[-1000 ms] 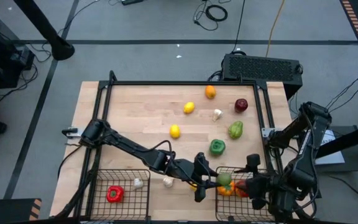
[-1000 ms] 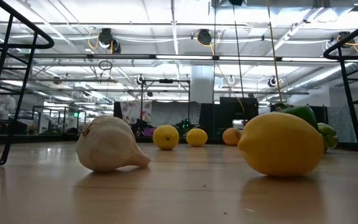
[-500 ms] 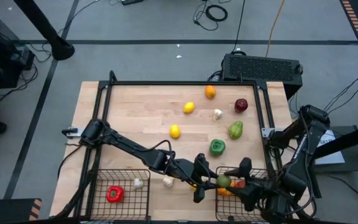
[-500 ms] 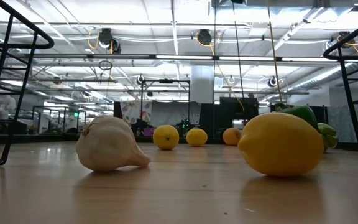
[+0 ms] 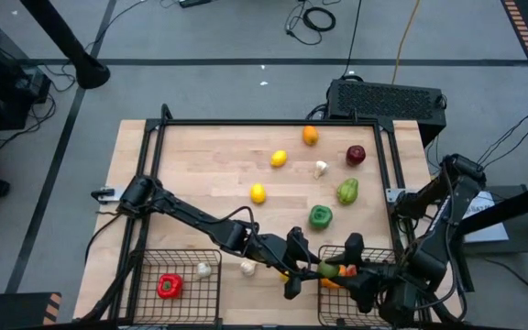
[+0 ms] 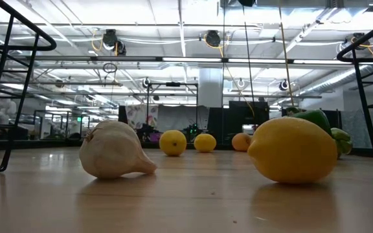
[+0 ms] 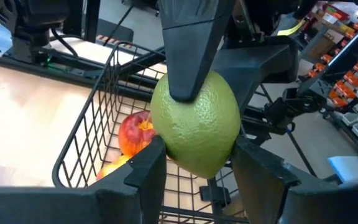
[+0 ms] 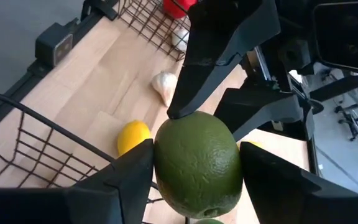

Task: Sort produce into baskets
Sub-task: Put the green lime into the right black wire basket

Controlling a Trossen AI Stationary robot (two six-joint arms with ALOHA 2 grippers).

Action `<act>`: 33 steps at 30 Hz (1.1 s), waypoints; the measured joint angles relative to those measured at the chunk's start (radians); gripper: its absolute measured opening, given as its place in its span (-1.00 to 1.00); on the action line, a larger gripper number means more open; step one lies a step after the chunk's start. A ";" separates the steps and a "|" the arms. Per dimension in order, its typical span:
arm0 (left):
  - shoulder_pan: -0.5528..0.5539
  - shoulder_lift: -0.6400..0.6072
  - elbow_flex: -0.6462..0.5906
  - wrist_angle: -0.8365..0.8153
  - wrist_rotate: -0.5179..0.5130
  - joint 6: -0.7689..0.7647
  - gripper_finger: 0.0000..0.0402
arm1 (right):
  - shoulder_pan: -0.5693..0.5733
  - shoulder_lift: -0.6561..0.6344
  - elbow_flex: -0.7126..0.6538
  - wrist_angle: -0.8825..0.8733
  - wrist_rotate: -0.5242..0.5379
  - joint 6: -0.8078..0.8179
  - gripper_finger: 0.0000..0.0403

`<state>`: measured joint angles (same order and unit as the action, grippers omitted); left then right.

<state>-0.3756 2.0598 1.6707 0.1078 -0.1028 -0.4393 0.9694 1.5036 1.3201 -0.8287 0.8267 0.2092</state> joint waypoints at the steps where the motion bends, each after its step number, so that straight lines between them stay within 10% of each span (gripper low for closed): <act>1: 0.000 0.000 0.000 0.000 0.001 0.000 -0.14 | -0.003 0.000 0.000 0.000 -0.006 0.000 0.10; 13: 0.007 0.000 -0.001 -0.013 0.002 0.027 -0.10 | 0.005 -0.001 0.001 -0.008 -0.015 0.012 -0.05; 24: 0.012 -0.002 0.002 -0.017 -0.014 0.031 0.47 | 0.008 -0.005 0.000 -0.042 -0.070 0.080 -0.04; 33: 0.017 -0.079 0.002 -0.226 -0.102 0.035 0.54 | 0.015 -0.007 0.000 -0.171 -0.426 0.402 -0.04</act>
<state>-0.3581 1.9803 1.6726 -0.1187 -0.2048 -0.4043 0.9840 1.4967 1.3205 -0.9996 0.4012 0.6113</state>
